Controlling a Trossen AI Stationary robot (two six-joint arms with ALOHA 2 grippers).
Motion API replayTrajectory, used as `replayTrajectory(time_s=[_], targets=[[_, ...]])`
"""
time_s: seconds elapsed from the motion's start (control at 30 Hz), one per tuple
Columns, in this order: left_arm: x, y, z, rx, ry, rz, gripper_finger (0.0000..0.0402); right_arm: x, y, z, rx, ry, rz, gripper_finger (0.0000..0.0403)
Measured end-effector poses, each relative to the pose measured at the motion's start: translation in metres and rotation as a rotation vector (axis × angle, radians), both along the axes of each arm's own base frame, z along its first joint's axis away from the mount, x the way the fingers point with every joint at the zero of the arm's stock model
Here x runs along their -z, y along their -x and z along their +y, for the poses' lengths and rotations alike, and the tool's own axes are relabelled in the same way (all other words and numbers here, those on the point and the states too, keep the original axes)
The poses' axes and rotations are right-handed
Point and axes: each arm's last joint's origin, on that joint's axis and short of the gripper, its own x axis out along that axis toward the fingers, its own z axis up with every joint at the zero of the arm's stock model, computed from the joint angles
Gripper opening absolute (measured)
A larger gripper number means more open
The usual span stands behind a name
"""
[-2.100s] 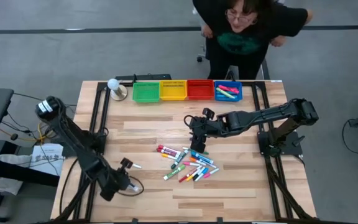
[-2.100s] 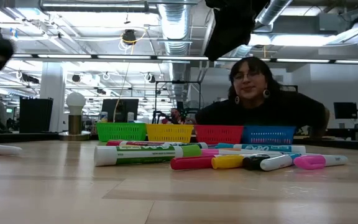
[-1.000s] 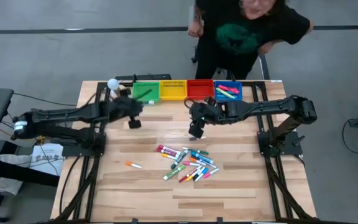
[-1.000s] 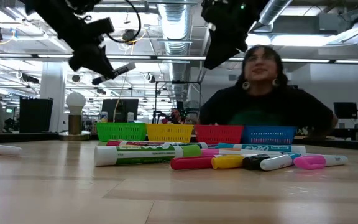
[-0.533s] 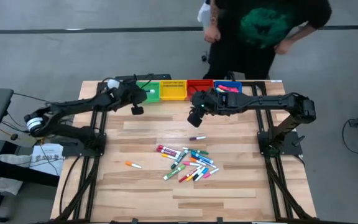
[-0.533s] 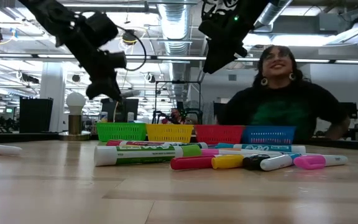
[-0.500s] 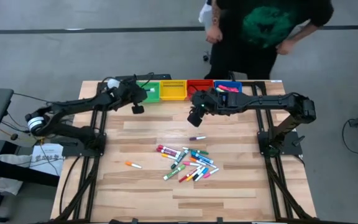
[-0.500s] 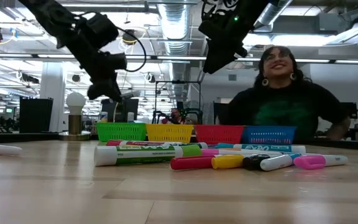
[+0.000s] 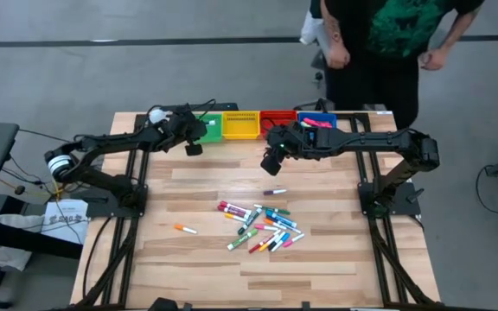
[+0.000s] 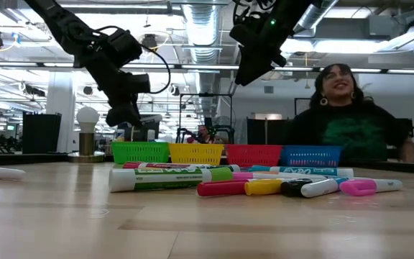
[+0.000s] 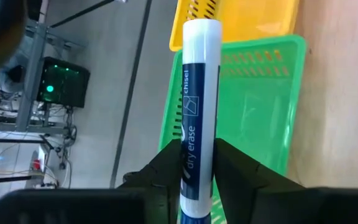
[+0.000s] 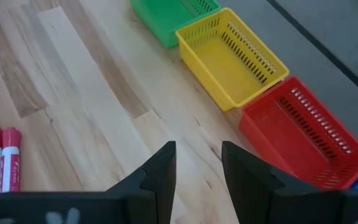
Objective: Pick & Place Markers
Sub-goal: Put the blue marker pen into the green basket, then put the light green marker pen into the green basket
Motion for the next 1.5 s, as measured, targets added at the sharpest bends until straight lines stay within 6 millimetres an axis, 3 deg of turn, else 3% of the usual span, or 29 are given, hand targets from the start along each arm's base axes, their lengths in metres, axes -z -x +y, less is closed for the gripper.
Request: replayTrajectory(time_s=[0.73,0.87,1.0,1.23,1.5], targets=[[-0.003,-0.002,-0.006,-0.066,-0.041,0.003,0.0160,0.000,0.000,0.001,-0.002,-0.001,0.000,0.0118],[-0.018,-0.007,-0.025,-0.067,-0.046,-0.111,0.0161,0.000,-0.001,0.005,-0.014,0.000,0.000,0.0118],[-0.044,-0.005,-0.056,-0.045,0.034,-0.345,0.0159,0.000,-0.002,0.012,-0.035,-0.001,0.000,0.0118],[-0.087,0.020,-0.112,0.180,0.553,-0.764,0.0160,0.000,-0.004,0.031,-0.083,-0.008,-0.005,0.0118],[-0.105,0.039,-0.158,0.391,0.885,-0.828,0.0152,0.003,-0.002,0.060,-0.074,-0.144,-0.013,0.0118]])
